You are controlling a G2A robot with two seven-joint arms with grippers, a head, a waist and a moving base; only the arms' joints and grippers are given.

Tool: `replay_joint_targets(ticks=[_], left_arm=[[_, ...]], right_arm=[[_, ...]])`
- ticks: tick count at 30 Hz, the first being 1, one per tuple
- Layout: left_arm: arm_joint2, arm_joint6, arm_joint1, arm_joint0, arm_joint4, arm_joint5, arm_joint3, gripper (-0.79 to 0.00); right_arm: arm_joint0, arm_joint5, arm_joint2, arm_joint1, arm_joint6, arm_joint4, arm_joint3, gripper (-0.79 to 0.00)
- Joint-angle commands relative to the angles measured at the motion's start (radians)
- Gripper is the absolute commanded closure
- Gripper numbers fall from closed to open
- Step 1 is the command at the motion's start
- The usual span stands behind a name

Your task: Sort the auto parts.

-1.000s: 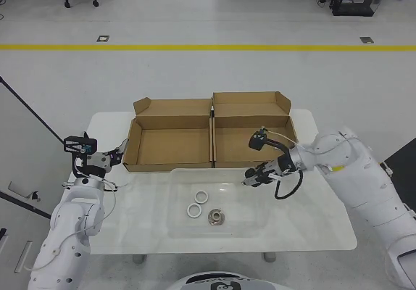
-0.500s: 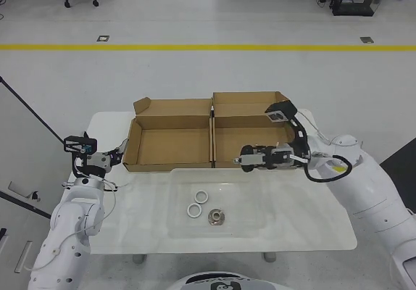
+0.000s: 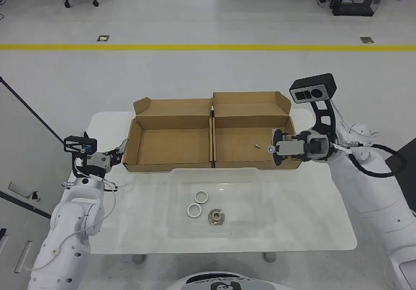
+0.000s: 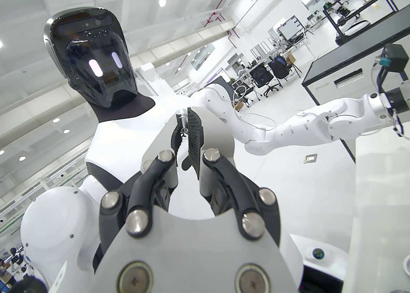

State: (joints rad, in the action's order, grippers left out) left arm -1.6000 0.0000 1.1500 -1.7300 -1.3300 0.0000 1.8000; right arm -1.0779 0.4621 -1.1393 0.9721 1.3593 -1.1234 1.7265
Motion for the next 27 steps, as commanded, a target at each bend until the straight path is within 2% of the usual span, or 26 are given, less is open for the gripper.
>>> replay_joint_targets(ticks=[1, 7, 12, 18, 27], left_arm=[[0.0, 0.0, 0.0, 0.0, 0.0, 0.0, 0.0, -0.785], [0.0, 0.0, 0.0, 0.0, 0.0, 0.0, 0.0, -0.785], [0.0, 0.0, 0.0, 0.0, 0.0, 0.0, 0.0, -0.785], [0.0, 0.0, 0.0, 0.0, 0.0, 0.0, 0.0, -0.785], [0.0, 0.0, 0.0, 0.0, 0.0, 0.0, 0.0, -0.785]], right_arm=[[0.0, 0.0, 0.0, 0.0, 0.0, 0.0, 0.0, 0.0], [-0.009, -0.009, 0.0, 0.005, -0.024, -0.014, 0.045, 0.0], [-0.009, -0.038, 0.022, 0.027, 0.037, -0.219, 0.079, 0.0], [0.003, -0.088, 0.036, 0.062, 0.087, -0.385, 0.086, 0.0], [0.006, -0.119, 0.046, 0.108, 0.09, -0.562, 0.059, 0.0]])
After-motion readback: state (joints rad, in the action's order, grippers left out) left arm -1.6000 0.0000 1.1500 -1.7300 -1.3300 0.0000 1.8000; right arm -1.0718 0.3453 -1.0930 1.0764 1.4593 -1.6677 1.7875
